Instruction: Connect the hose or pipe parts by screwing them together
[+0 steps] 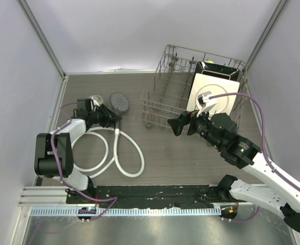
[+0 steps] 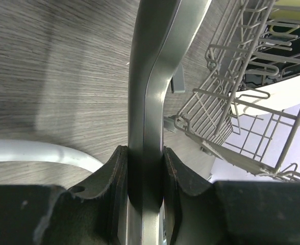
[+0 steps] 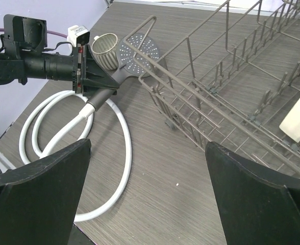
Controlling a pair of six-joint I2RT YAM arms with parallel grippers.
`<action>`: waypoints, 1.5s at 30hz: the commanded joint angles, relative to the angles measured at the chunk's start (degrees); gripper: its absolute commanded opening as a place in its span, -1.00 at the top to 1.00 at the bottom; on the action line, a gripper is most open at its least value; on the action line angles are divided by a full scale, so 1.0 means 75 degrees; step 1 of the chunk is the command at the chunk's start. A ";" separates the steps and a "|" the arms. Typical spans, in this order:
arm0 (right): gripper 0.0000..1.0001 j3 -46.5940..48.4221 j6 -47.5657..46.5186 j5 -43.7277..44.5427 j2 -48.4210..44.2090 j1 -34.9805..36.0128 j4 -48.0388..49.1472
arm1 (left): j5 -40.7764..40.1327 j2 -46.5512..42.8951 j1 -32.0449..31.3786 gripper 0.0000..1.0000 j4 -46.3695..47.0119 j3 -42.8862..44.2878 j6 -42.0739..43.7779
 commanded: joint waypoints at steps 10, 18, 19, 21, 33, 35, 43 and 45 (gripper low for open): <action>-0.99 0.0249 -0.0255 0.0787 -0.0464 -0.0016 -0.0138 | 0.0192 0.1078 -0.0338 0.32 -0.0430 0.1349 0.0486; -0.99 0.0390 -0.0478 0.0799 -0.0276 -0.0004 -0.0443 | -0.0207 0.0914 -0.0350 0.08 -0.1214 0.1583 0.0815; -0.99 0.0402 -0.0478 0.0811 -0.0288 -0.0016 -0.0443 | -0.0277 0.0856 -0.0361 0.05 -0.1343 0.1677 0.0897; -0.99 0.0425 -0.0513 0.0788 -0.0276 -0.0004 -0.0443 | -0.0604 0.0611 -0.0362 -0.04 -0.1905 0.1817 0.1270; -0.99 0.0683 -0.0478 0.1503 0.0286 -0.0027 -0.0877 | -0.3229 -0.1639 -0.0373 -0.99 -0.3805 0.2673 0.2350; -0.99 0.0765 -0.0443 0.1421 0.0333 -0.0016 -0.0900 | -0.3453 -0.2073 -0.0408 -1.00 -0.3969 0.2814 0.2502; -0.99 0.0824 -0.0150 0.1268 0.0368 -0.0016 -0.0643 | -0.2307 -0.4076 -0.0958 -0.99 -0.3339 0.2336 0.2609; -0.99 0.0835 -0.0080 0.1350 0.0333 -0.0016 -0.0502 | -0.1674 -0.4826 -0.1158 -1.00 -0.2940 0.1938 0.2340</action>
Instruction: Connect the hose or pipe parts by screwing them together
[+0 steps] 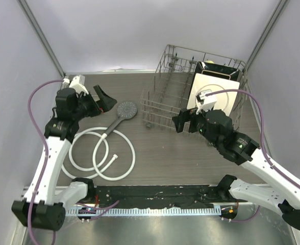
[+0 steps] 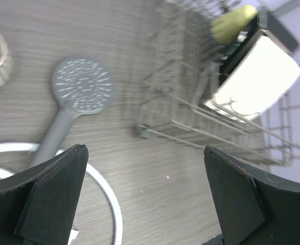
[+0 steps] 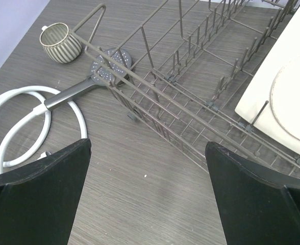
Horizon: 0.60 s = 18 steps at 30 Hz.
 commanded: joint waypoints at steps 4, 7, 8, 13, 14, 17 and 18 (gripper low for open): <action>-0.99 0.0317 0.0486 0.0191 -0.0206 -0.0016 0.0741 | 0.1863 -0.2165 -0.0512 -1.00 0.1477 -0.1065 -0.0309; -0.99 0.0258 0.0627 0.0167 -0.0277 -0.0004 0.1092 | 0.2180 -0.2729 -0.0536 -1.00 0.1525 -0.1417 -0.0238; -0.99 0.0223 0.0767 0.0156 -0.0300 -0.0016 0.1174 | 0.2250 -0.2834 -0.0548 -1.00 0.1537 -0.1488 -0.0203; -0.99 0.0094 0.0933 0.0109 -0.0382 -0.0016 0.1456 | 0.2661 -0.3304 -0.0571 -1.00 0.1537 -0.1653 -0.0086; -0.99 0.0117 0.0944 0.0120 -0.0382 -0.0016 0.1456 | 0.2650 -0.3316 -0.0606 -1.00 0.1525 -0.1629 -0.0063; -0.99 0.0176 0.0944 0.0085 -0.0406 -0.0016 0.1444 | 0.2626 -0.3292 -0.0665 -0.99 0.1455 -0.1489 -0.0062; -0.99 0.0199 0.0944 0.0085 -0.0441 -0.0016 0.1444 | 0.2603 -0.3292 -0.0665 -1.00 0.1490 -0.1419 -0.0074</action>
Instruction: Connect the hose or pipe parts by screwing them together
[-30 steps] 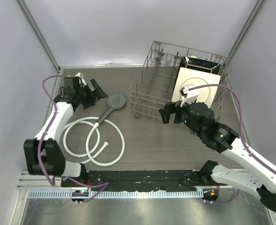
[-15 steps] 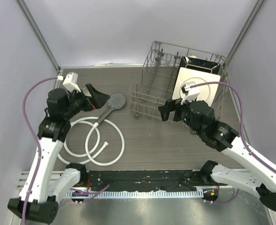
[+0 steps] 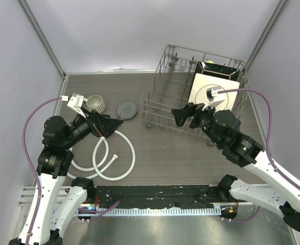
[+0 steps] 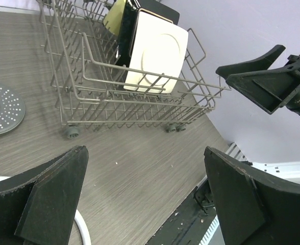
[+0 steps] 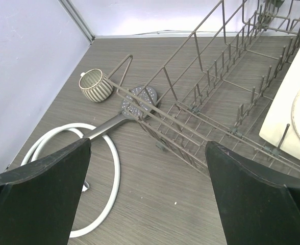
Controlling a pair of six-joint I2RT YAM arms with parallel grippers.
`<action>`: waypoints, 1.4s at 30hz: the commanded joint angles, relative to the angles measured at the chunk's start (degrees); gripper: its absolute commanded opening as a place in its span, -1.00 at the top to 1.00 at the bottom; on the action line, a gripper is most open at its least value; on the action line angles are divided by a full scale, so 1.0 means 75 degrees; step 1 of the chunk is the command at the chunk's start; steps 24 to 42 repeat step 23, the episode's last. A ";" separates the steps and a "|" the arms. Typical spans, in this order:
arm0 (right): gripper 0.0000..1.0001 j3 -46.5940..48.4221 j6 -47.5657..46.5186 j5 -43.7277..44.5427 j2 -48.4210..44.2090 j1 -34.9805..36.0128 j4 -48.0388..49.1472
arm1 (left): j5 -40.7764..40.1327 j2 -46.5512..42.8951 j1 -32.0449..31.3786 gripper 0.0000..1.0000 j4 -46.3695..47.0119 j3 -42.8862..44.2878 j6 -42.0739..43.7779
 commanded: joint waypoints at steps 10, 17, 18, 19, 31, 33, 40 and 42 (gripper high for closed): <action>-0.99 0.0085 0.0274 0.0097 -0.0258 -0.0016 0.0436 | 0.0251 -0.0099 -0.0062 -1.00 0.0327 0.0337 0.0045; -0.99 0.0085 0.0275 0.0121 -0.0293 -0.0016 0.0424 | 0.0227 -0.0110 -0.0062 -0.99 0.0304 0.0337 0.0033; -0.99 0.0097 0.0275 0.0121 -0.0305 -0.0016 0.0413 | 0.0227 -0.0099 -0.0050 -1.00 0.0304 0.0360 0.0033; -0.99 0.0097 0.0275 0.0121 -0.0293 -0.0016 0.0413 | 0.0227 -0.0110 -0.0050 -1.00 0.0304 0.0360 0.0033; -0.99 0.0120 0.0310 0.0109 -0.0246 -0.0016 0.0413 | 0.0251 -0.0110 -0.0050 -0.99 0.0315 0.0431 0.0022; -0.99 0.0120 0.0310 0.0109 -0.0246 -0.0016 0.0413 | 0.0251 -0.0110 -0.0050 -0.99 0.0315 0.0431 0.0022; -0.99 0.0120 0.0310 0.0109 -0.0246 -0.0016 0.0413 | 0.0251 -0.0110 -0.0050 -0.99 0.0315 0.0431 0.0022; -0.99 0.0120 0.0310 0.0109 -0.0246 -0.0016 0.0413 | 0.0251 -0.0110 -0.0050 -0.99 0.0315 0.0431 0.0022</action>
